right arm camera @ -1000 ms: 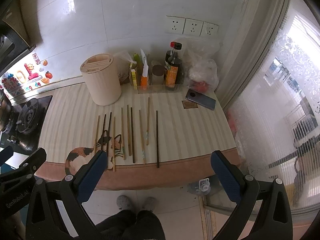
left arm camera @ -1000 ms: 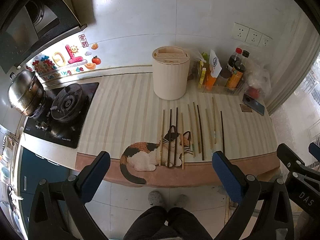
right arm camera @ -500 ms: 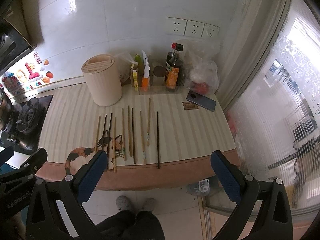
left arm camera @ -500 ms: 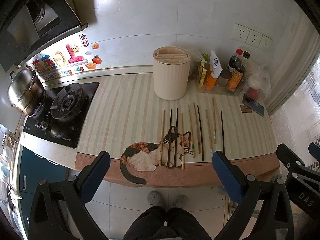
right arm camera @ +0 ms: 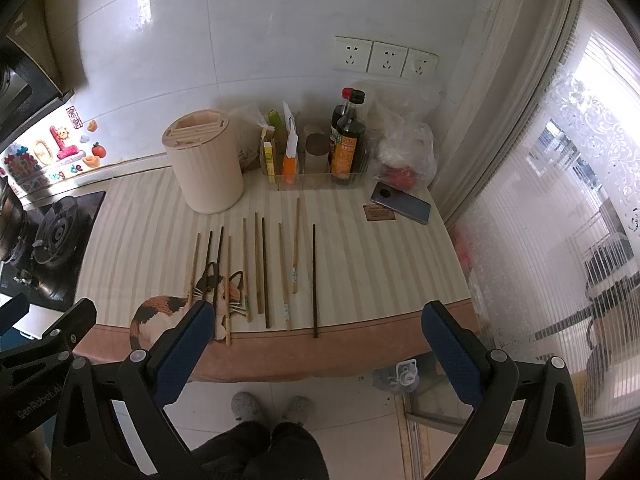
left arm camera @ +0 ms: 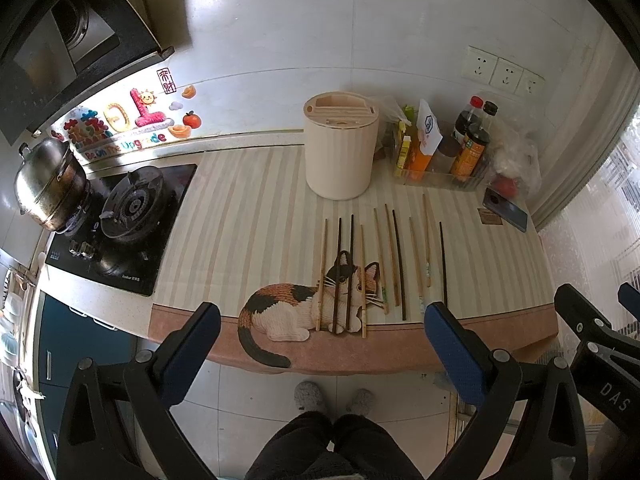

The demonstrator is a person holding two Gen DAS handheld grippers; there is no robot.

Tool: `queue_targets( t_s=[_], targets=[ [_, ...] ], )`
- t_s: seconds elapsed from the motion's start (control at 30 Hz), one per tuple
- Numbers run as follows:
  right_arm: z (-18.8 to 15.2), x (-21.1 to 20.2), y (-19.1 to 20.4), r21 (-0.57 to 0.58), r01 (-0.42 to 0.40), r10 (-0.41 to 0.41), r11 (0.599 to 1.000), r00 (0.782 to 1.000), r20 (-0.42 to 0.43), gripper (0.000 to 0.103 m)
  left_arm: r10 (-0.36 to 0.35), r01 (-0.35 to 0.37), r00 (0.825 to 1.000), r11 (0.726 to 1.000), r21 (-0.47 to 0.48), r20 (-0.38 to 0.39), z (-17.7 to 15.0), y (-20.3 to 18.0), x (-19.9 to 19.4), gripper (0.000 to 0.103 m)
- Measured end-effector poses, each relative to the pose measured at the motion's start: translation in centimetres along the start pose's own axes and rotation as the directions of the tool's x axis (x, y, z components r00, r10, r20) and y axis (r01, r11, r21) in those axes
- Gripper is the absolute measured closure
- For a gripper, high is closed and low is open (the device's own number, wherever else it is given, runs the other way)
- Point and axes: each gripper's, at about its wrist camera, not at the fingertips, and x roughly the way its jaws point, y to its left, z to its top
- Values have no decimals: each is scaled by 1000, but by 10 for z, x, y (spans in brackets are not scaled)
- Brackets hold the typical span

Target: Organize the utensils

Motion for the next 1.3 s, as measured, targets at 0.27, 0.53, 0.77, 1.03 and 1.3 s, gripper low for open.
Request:
queue_targets(
  t_s=[0.27,0.53,0.77,1.03,1.3],
  targets=[
    [2,-1,-1,0,0,0,1000,1000,1,0,-1,1,1000,1000,1,2,-1,1,0,0],
    [0,-1,-1,-2,1,-1,1000,1000,3,0,1,-1,1000,1000,1,2,1,-1,0,0],
    [5,-3,-2,-2,-3,3,1000,1000,1,0,1,-1,1000,1000,-1,2,1,-1,-1,0],
    [6,-1,-4,14,-1,1,1000,1000,5,0,-4,3,999,1000,26,38,11,-1,7,0],
    [12,19,-7,113,11,-23,993,995,97,0,27,-42,979,997,68,203,37,20,53,0]
  ],
)
